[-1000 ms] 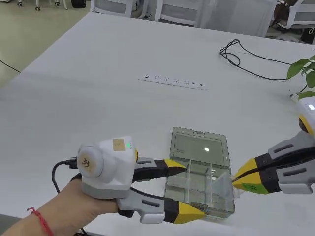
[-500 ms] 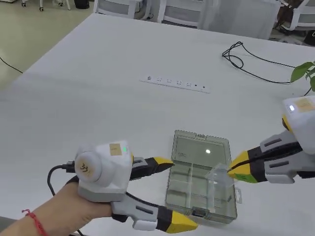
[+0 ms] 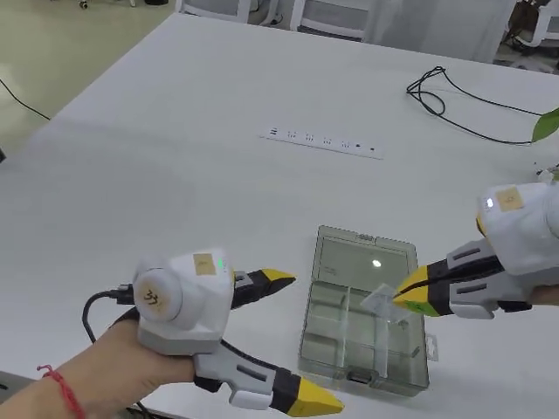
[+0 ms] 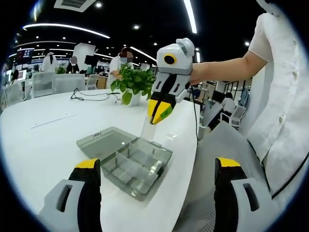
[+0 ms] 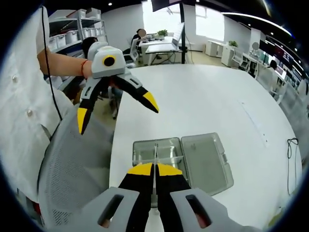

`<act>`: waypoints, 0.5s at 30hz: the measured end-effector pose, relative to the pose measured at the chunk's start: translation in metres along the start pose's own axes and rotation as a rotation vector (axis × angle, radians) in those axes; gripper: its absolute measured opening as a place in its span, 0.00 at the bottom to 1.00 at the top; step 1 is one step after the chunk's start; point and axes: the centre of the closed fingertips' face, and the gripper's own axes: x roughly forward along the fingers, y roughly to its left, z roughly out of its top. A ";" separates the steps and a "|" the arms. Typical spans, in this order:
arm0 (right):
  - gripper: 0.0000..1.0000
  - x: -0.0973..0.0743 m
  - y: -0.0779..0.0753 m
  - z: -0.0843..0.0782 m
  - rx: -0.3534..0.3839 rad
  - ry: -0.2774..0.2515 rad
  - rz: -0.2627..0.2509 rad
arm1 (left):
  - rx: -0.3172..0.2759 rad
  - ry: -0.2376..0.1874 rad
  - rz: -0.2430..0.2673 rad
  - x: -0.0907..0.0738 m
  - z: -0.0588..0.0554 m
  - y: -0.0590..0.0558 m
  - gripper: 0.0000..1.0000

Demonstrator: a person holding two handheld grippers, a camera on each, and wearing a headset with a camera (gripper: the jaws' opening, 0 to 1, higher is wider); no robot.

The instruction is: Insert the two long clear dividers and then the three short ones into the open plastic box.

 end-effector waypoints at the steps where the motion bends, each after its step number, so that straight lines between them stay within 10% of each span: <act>1: 0.03 0.002 -0.001 -0.001 -0.001 0.000 0.000 | 0.001 -0.002 0.002 0.000 0.000 0.000 1.00; 15: 0.03 0.023 -0.013 -0.022 -0.001 0.019 0.016 | -0.018 -0.007 0.017 -0.001 -0.002 0.003 1.00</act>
